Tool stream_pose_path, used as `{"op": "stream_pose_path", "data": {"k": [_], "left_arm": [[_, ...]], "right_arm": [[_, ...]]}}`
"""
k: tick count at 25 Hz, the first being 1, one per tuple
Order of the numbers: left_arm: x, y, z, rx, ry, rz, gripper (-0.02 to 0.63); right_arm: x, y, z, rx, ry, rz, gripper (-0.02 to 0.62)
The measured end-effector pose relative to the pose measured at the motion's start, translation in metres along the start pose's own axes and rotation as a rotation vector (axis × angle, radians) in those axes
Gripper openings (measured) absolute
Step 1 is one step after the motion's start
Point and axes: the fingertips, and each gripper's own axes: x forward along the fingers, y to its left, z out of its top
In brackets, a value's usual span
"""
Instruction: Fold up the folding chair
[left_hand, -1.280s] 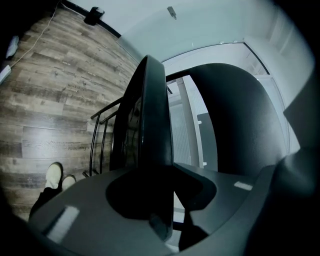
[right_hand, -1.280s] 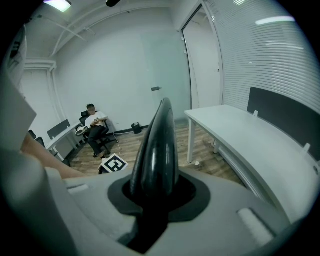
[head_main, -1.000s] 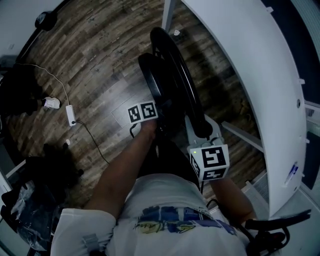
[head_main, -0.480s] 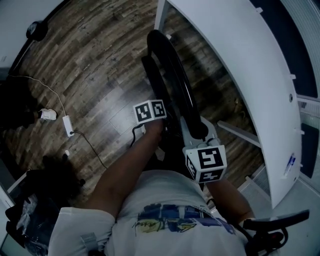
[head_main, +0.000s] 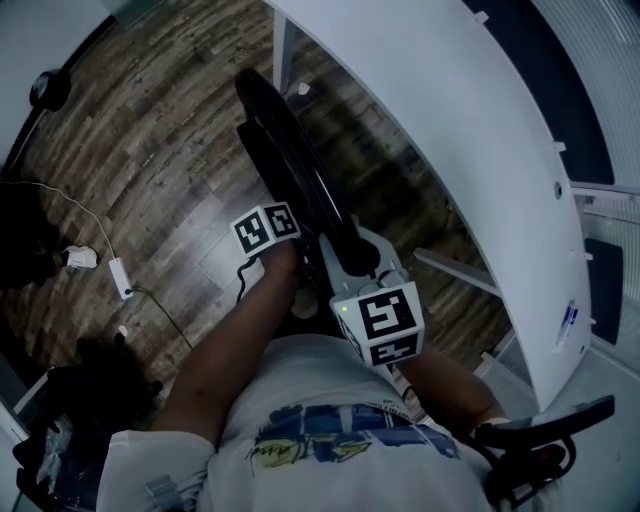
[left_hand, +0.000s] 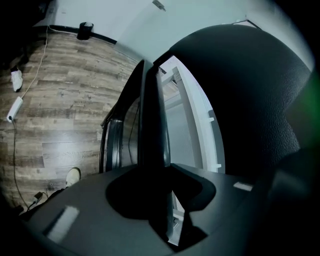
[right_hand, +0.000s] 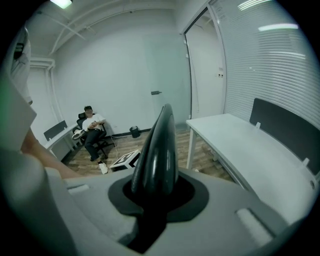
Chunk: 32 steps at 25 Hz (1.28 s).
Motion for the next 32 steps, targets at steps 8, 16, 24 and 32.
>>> {"op": "stream_pose_path", "data": {"k": [8, 16, 24, 32], "left_arm": [[0.037, -0.040, 0.032, -0.070, -0.112, 0.055, 0.120], [0.083, -0.073, 0.053, -0.121, -0.191, 0.106, 0.120], [0.133, -0.084, 0.057, -0.156, -0.198, 0.136, 0.120], [0.175, -0.099, 0.047, -0.136, -0.160, 0.168, 0.120]], "right_arm": [[0.008, -0.068, 0.026, -0.067, -0.036, 0.133, 0.066], [0.020, -0.139, 0.035, -0.085, -0.039, 0.240, 0.067], [0.041, -0.195, 0.026, -0.068, -0.029, 0.284, 0.067], [0.043, -0.251, 0.006, -0.001, -0.032, 0.302, 0.069]]}}
